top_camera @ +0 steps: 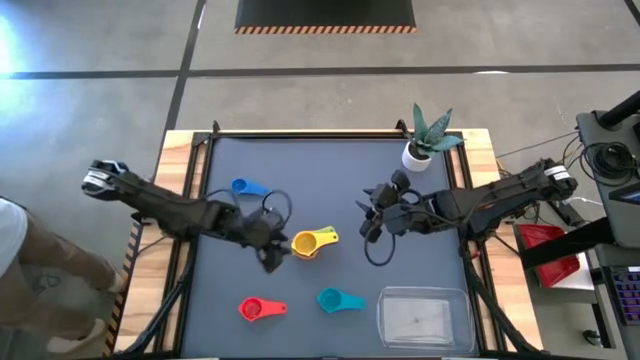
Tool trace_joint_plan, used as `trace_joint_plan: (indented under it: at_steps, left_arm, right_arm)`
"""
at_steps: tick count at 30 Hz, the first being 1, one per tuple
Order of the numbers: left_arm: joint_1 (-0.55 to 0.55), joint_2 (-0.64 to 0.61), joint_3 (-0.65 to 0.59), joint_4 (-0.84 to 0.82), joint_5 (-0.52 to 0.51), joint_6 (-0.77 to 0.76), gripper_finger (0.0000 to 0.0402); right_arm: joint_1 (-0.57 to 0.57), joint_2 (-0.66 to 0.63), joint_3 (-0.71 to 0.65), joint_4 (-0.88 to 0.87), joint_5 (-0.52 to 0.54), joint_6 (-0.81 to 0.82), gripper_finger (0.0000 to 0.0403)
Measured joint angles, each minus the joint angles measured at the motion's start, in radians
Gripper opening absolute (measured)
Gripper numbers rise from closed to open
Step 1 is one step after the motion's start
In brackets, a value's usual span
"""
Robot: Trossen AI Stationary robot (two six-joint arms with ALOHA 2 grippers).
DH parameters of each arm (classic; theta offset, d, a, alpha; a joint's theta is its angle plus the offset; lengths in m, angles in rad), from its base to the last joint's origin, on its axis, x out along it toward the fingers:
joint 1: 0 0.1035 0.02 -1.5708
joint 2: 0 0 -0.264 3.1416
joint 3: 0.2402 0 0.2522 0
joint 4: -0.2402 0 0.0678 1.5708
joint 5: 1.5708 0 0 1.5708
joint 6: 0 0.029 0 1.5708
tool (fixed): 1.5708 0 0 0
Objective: Nest measuring cups in basket
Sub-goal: Stack the light blue measuring cup on top of the yellow measuring cup
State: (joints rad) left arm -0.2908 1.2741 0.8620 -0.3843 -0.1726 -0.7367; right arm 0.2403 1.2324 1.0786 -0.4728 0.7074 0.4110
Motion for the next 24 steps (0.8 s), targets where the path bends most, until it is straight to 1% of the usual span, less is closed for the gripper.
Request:
trace_joint_plan:
  at_steps: [2,6,11,14,19,24]
  left_arm:
    - [-0.049,-0.034,-0.018,-0.018,0.039,0.064,0.0178]
    - [-0.165,-0.060,-0.032,-0.116,0.112,0.109,0.0172]
    - [-0.337,-0.024,-0.049,-0.205,0.112,0.110,0.0170]
    - [-0.405,0.024,-0.062,-0.210,0.091,0.088,0.0170]
    - [-0.443,0.116,-0.063,-0.210,0.085,0.074,0.0185]
    - [-0.441,0.181,-0.032,-0.212,0.076,0.131,0.0211]
  right_arm:
    - [0.019,0.000,0.000,0.000,0.000,0.009,0.0167]
    - [0.045,0.000,-0.001,0.000,0.000,0.023,0.0167]
    - [0.050,0.000,-0.003,0.001,0.001,0.040,0.0167]
    - [0.050,0.000,-0.004,0.001,0.002,0.044,0.0167]
    - [0.050,0.000,-0.004,0.002,0.001,0.050,0.0167]
    - [0.050,0.000,-0.004,0.001,-0.007,0.053,0.0167]
